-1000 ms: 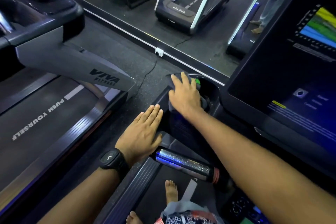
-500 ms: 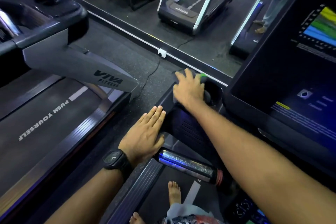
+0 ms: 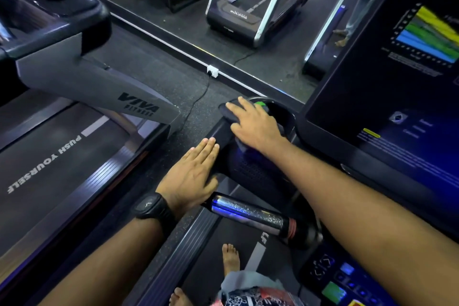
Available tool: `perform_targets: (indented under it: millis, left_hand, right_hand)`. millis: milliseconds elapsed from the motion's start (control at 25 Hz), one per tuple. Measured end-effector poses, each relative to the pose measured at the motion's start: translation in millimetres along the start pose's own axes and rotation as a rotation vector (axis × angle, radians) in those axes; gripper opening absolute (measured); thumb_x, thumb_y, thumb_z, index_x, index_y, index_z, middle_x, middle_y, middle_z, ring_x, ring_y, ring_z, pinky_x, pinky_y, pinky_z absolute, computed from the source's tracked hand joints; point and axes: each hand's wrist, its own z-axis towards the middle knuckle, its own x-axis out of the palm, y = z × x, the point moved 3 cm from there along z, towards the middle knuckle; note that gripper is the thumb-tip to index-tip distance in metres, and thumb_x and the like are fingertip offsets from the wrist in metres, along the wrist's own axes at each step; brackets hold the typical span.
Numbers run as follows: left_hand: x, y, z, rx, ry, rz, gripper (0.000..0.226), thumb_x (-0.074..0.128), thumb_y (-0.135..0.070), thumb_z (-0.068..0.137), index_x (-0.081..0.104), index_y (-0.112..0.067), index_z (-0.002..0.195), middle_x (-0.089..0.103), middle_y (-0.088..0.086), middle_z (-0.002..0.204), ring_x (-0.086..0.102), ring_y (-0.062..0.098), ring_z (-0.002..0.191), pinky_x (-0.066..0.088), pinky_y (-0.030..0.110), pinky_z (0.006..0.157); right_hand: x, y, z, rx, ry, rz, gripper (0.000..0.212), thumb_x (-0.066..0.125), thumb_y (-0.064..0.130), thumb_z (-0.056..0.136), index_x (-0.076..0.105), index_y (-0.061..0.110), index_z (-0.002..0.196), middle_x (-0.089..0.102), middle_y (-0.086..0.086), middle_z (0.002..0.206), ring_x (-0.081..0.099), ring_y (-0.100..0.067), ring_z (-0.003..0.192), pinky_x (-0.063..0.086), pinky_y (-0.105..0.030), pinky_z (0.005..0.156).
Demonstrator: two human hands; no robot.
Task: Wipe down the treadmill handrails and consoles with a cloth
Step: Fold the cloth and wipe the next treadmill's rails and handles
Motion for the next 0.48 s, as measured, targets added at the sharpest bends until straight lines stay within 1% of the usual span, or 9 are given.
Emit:
perform_targets:
  millis: [40, 80, 160, 240, 280, 360, 400, 480]
  left_hand:
    - [0.8, -0.2, -0.3, 0.0, 0.003, 0.006, 0.081, 0.023, -0.046, 0.085, 0.022, -0.006, 0.155, 0.012, 0.009, 0.164, 0.009, 0.02, 0.152, 0.015, 0.039, 0.124]
    - [1.6, -1.2, -1.4, -0.001, 0.008, 0.009, 0.081, 0.023, -0.046, 0.085, 0.022, -0.006, 0.155, 0.013, 0.009, 0.164, 0.009, 0.02, 0.152, 0.017, 0.04, 0.123]
    - [1.4, -1.9, -1.3, -0.001, 0.016, 0.003, 0.082, 0.021, -0.048, 0.085, 0.022, -0.007, 0.155, 0.012, 0.008, 0.164, 0.007, 0.019, 0.152, 0.017, 0.04, 0.123]
    - [-1.0, -1.0, 0.2, -0.002, 0.018, -0.006, 0.085, 0.017, -0.051, 0.083, 0.019, -0.007, 0.156, 0.009, 0.007, 0.164, 0.005, 0.018, 0.153, 0.012, 0.037, 0.124]
    - [-2.1, -0.6, 0.3, 0.002, 0.016, -0.003, 0.086, 0.016, -0.051, 0.082, 0.019, -0.007, 0.156, 0.009, 0.008, 0.164, 0.004, 0.019, 0.153, 0.011, 0.036, 0.124]
    - [-2.3, -1.4, -0.5, 0.014, 0.016, 0.015, 0.086, 0.015, -0.051, 0.082, 0.019, -0.006, 0.156, 0.011, 0.009, 0.164, 0.006, 0.02, 0.153, 0.012, 0.036, 0.124]
    - [-1.8, -2.4, -1.5, 0.019, 0.021, 0.016, 0.086, 0.015, -0.051, 0.082, 0.019, -0.006, 0.155, 0.012, 0.01, 0.164, 0.007, 0.02, 0.153, 0.014, 0.037, 0.124]
    - [-1.5, -2.3, -1.9, 0.019, 0.021, 0.009, 0.085, 0.017, -0.05, 0.083, 0.021, -0.005, 0.155, 0.014, 0.01, 0.164, 0.009, 0.021, 0.153, 0.017, 0.04, 0.123]
  right_hand:
    - [-4.5, 0.8, 0.4, 0.094, 0.051, 0.036, 0.067, 0.051, 0.035, 0.092, 0.028, 0.039, 0.155, 0.018, 0.002, 0.166, 0.029, -0.035, 0.144, 0.038, -0.052, 0.111]
    - [0.0, 2.9, -6.2, 0.111, 0.059, 0.02, 0.069, 0.052, 0.036, 0.091, 0.027, 0.038, 0.155, 0.016, 0.0, 0.166, 0.028, -0.036, 0.145, 0.039, -0.053, 0.11]
    - [18.3, 6.5, -48.2, -0.006, -0.031, -0.12, 0.074, 0.057, 0.035, 0.087, 0.028, 0.035, 0.155, 0.018, -0.003, 0.166, 0.033, -0.037, 0.142, 0.046, -0.053, 0.101]
    - [13.9, 0.3, -65.5, -0.072, -0.056, -0.144, 0.076, 0.06, 0.033, 0.085, 0.029, 0.037, 0.155, 0.019, -0.003, 0.166, 0.041, -0.035, 0.138, 0.05, -0.051, 0.095]
    - [7.0, -7.8, -56.0, -0.032, -0.036, -0.125, 0.075, 0.058, 0.032, 0.087, 0.027, 0.038, 0.155, 0.017, -0.001, 0.166, 0.042, -0.035, 0.137, 0.049, -0.051, 0.095]
    - [-8.3, -9.6, -44.9, 0.113, 0.048, -0.064, 0.074, 0.055, 0.033, 0.089, 0.024, 0.039, 0.156, 0.015, 0.0, 0.167, 0.044, -0.036, 0.135, 0.048, -0.052, 0.096]
    - [-6.6, -9.3, -49.7, 0.114, 0.045, -0.078, 0.075, 0.055, 0.033, 0.088, 0.024, 0.038, 0.156, 0.016, -0.002, 0.167, 0.046, -0.037, 0.134, 0.049, -0.051, 0.095]
    - [9.7, -8.3, -80.1, -0.011, -0.015, -0.189, 0.077, 0.058, 0.032, 0.086, 0.025, 0.033, 0.156, 0.023, -0.007, 0.164, 0.049, -0.037, 0.131, 0.052, -0.048, 0.092]
